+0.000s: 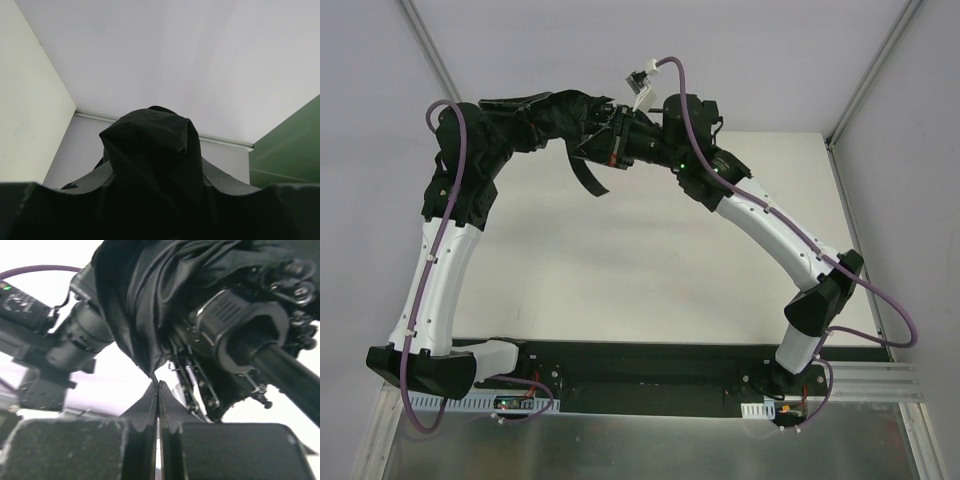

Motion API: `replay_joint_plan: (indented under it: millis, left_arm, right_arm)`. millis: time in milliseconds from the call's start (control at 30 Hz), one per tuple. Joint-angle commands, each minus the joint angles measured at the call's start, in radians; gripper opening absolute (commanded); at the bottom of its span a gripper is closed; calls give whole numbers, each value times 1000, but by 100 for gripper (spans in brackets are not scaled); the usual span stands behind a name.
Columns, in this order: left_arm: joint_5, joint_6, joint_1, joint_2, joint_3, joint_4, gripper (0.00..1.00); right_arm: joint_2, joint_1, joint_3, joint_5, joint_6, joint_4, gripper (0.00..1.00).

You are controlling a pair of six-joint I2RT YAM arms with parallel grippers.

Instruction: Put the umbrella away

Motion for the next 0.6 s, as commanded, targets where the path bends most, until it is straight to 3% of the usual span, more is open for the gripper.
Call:
replay_joint_plan:
  millis: [0, 100, 333, 467, 567]
  left_arm:
    - [55, -129, 9, -45, 12, 108, 0]
    - [51, -130, 9, -56, 1, 108, 0]
    - [57, -139, 9, -48, -25, 158, 0]
    - [64, -119, 9, -28, -36, 201, 0]
    - [60, -106, 11, -22, -48, 227, 0]
  right_arm:
    - [-42, 18, 45, 217, -258, -115, 1]
    - [-31, 41, 119, 364, -353, -244, 6]
    - [-17, 108, 281, 444, -459, -443, 29]
    - [-56, 115, 327, 420, -433, -578, 58]
    - [-102, 116, 347, 391, -445, -675, 72]
